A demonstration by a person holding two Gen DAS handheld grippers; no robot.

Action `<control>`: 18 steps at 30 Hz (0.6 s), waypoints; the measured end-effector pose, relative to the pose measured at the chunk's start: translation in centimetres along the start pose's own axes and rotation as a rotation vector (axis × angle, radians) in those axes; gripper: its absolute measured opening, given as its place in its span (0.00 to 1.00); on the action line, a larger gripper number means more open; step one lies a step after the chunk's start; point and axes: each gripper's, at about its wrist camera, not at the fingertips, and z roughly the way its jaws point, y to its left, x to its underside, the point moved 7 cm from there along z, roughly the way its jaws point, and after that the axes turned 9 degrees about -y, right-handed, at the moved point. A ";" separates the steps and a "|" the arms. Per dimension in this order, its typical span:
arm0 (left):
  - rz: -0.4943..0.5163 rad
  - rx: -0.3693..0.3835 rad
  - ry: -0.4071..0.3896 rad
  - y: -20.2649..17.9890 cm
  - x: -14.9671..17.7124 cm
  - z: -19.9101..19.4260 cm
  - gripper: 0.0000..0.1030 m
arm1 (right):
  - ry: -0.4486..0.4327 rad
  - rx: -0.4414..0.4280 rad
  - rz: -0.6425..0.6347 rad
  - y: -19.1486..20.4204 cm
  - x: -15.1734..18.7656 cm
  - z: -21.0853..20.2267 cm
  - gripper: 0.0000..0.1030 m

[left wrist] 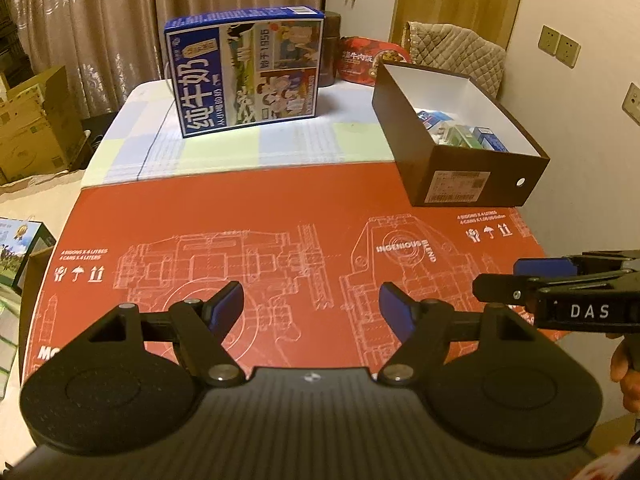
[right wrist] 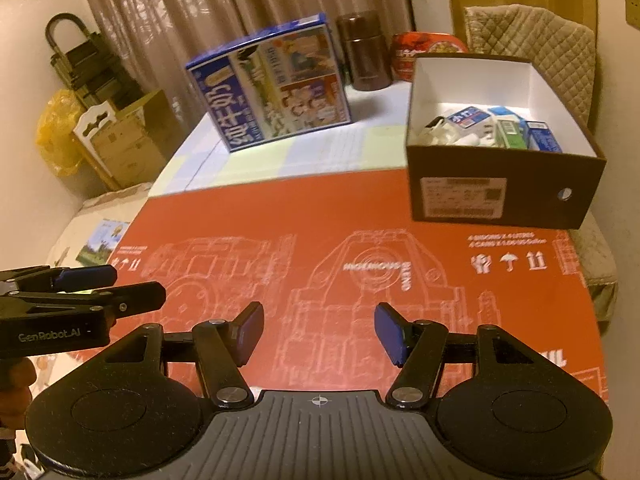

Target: Organize rigid objects

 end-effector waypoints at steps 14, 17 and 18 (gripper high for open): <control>-0.009 -0.004 -0.010 1.6 1.1 -1.9 0.70 | 0.007 -0.011 -0.026 2.9 1.3 -0.3 0.57; -0.011 -0.003 -0.009 1.6 1.1 -1.9 0.70 | 0.008 -0.010 -0.028 3.1 1.3 -0.3 0.57; -0.011 -0.003 -0.009 1.6 1.1 -1.9 0.70 | 0.008 -0.010 -0.029 3.1 1.3 -0.2 0.57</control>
